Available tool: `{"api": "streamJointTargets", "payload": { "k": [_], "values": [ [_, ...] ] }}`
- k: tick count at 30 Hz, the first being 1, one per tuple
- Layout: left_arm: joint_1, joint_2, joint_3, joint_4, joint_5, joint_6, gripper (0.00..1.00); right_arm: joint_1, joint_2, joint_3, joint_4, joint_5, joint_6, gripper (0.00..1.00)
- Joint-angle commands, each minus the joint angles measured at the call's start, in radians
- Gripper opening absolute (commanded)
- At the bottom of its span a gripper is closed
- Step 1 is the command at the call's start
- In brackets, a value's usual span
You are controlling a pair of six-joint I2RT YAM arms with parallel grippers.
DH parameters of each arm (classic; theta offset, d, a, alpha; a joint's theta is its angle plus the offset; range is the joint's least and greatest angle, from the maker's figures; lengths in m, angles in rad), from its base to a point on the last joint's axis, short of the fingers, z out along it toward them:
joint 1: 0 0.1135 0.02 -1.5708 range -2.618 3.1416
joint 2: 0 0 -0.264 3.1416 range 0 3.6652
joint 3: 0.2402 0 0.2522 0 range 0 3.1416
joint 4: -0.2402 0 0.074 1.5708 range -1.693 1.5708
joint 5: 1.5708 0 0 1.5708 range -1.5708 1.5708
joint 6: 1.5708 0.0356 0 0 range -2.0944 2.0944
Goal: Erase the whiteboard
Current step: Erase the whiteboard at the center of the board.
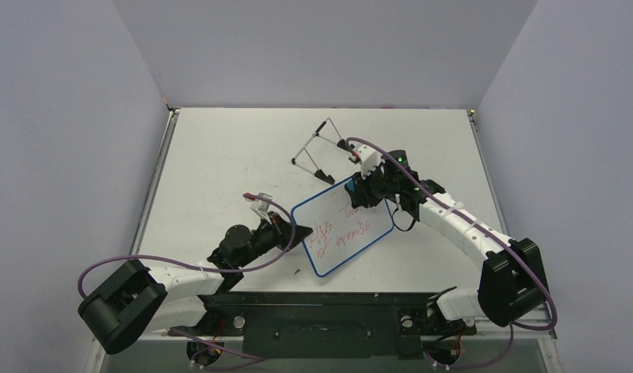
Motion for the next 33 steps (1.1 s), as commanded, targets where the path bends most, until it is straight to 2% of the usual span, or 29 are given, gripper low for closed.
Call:
{"api": "streamJointTargets", "payload": {
  "k": [1, 7, 14, 16, 20, 24, 27, 33],
  "values": [
    [-0.008, -0.005, 0.050, 0.159, 0.046, 0.009, 0.00, 0.073, -0.033, 0.033, -0.020, -0.118, -0.041, 0.00],
    [-0.012, 0.026, 0.068, 0.163, 0.040, 0.003, 0.00, 0.131, -0.015, 0.044, -0.032, -0.049, -0.064, 0.00],
    [-0.014, 0.034, 0.071, 0.165, 0.048, 0.008, 0.00, -0.009, -0.006, 0.038, 0.024, 0.106, 0.027, 0.00],
    [-0.014, 0.044, 0.074, 0.172, 0.052, 0.009, 0.00, 0.012, -0.025, 0.032, 0.027, 0.113, 0.016, 0.00],
    [-0.014, 0.086, 0.079, 0.208, 0.063, 0.000, 0.00, 0.185, 0.002, 0.097, -0.035, 0.096, -0.045, 0.00],
    [-0.014, 0.075, 0.069, 0.212, 0.054, -0.007, 0.00, 0.249, 0.033, 0.111, -0.078, 0.067, -0.092, 0.00],
    [-0.014, 0.043, 0.070, 0.170, 0.043, 0.011, 0.00, 0.207, 0.013, 0.084, -0.065, 0.075, -0.094, 0.00],
    [-0.013, 0.026, 0.075, 0.139, 0.051, 0.025, 0.00, 0.005, 0.019, 0.036, -0.031, 0.150, -0.068, 0.00]
  ]
}}
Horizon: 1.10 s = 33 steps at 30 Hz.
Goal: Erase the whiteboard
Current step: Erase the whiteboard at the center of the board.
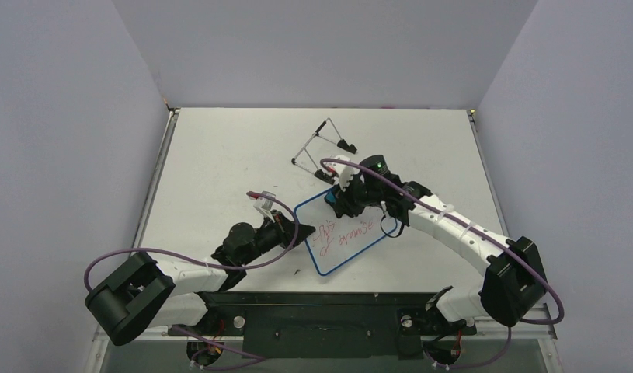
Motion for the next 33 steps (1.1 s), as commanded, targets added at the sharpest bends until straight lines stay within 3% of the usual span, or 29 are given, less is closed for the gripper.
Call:
{"api": "streamJointTargets", "payload": {
  "k": [1, 6, 13, 19, 29, 33],
  "values": [
    [-0.007, -0.037, 0.051, 0.110, 0.052, 0.031, 0.00, -0.148, 0.009, -0.032, 0.032, 0.109, 0.013, 0.00],
    [-0.006, -0.074, 0.030, 0.104, 0.051, 0.038, 0.00, -0.240, 0.020, -0.031, 0.039, 0.115, 0.044, 0.00],
    [0.000, -0.132, 0.020, 0.053, 0.047, 0.061, 0.00, -0.270, 0.005, -0.032, 0.044, 0.079, 0.056, 0.00],
    [0.002, -0.149, 0.020, 0.029, 0.041, 0.072, 0.00, -0.391, -0.052, -0.062, 0.075, -0.051, 0.096, 0.00],
    [-0.001, -0.120, 0.025, 0.061, 0.054, 0.060, 0.00, -0.392, -0.028, -0.061, 0.094, 0.008, 0.114, 0.00],
    [-0.003, -0.105, 0.027, 0.071, 0.057, 0.058, 0.00, -0.336, -0.033, -0.066, 0.090, -0.061, 0.096, 0.00]
  ]
}}
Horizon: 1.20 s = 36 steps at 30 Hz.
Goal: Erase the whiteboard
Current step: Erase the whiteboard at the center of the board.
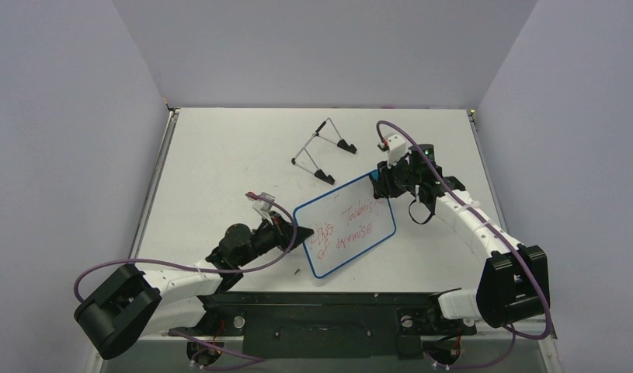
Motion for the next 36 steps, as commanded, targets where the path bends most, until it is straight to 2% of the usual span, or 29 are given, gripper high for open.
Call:
{"api": "streamJointTargets", "payload": {
  "k": [1, 5, 9, 12, 13, 17, 20, 23, 27, 31, 36],
  "values": [
    [-0.005, 0.006, 0.034, 0.173, 0.024, -0.002, 0.00, 0.071, -0.016, 0.001, 0.040, -0.062, -0.012, 0.00],
    [-0.008, 0.028, 0.038, 0.191, 0.025, -0.006, 0.00, 0.218, -0.036, 0.014, 0.017, -0.161, -0.050, 0.00],
    [-0.009, 0.029, 0.039, 0.186, 0.014, -0.007, 0.00, 0.238, -0.029, 0.018, 0.004, -0.124, -0.072, 0.00],
    [-0.009, 0.022, 0.043, 0.172, 0.006, -0.002, 0.00, 0.172, -0.030, 0.020, 0.020, -0.031, -0.045, 0.00],
    [-0.010, 0.020, 0.043, 0.165, 0.005, 0.000, 0.00, 0.117, -0.031, 0.018, 0.025, 0.005, -0.033, 0.00],
    [-0.008, 0.031, 0.045, 0.163, 0.003, 0.004, 0.00, 0.005, -0.028, 0.011, 0.028, 0.056, 0.003, 0.00],
    [-0.007, 0.037, 0.051, 0.162, 0.006, 0.010, 0.00, 0.000, -0.061, 0.016, 0.014, -0.019, 0.001, 0.00],
    [-0.002, 0.031, 0.071, 0.116, 0.005, 0.036, 0.00, 0.006, -0.140, 0.014, 0.007, -0.176, -0.025, 0.00],
    [0.009, 0.014, 0.097, 0.035, -0.004, 0.088, 0.00, -0.053, -0.228, 0.010, -0.037, -0.299, -0.094, 0.00],
    [0.027, 0.003, 0.128, -0.029, 0.009, 0.129, 0.00, -0.110, -0.216, 0.012, -0.056, -0.301, -0.109, 0.00],
    [0.051, -0.063, 0.140, -0.139, -0.006, 0.206, 0.00, -0.167, -0.186, 0.034, -0.105, -0.200, -0.163, 0.00]
  ]
}}
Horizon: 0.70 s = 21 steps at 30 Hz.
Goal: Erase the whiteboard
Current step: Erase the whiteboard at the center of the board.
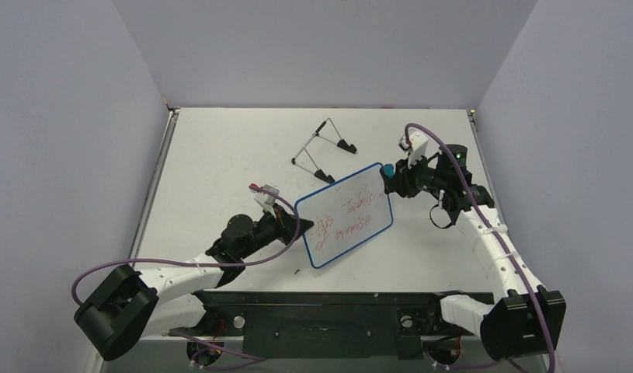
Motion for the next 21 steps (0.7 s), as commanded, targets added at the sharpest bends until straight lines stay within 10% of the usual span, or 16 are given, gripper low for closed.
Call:
{"api": "streamJointTargets", "payload": {
  "k": [1, 21],
  "values": [
    [0.031, -0.108, 0.052, -0.058, -0.008, 0.109, 0.00, -0.062, 0.035, 0.036, -0.055, 0.047, -0.068, 0.00],
    [0.038, -0.221, -0.017, -0.106, 0.046, 0.289, 0.00, -0.215, 0.403, 0.051, -0.229, 0.360, -0.180, 0.01]
  ]
}}
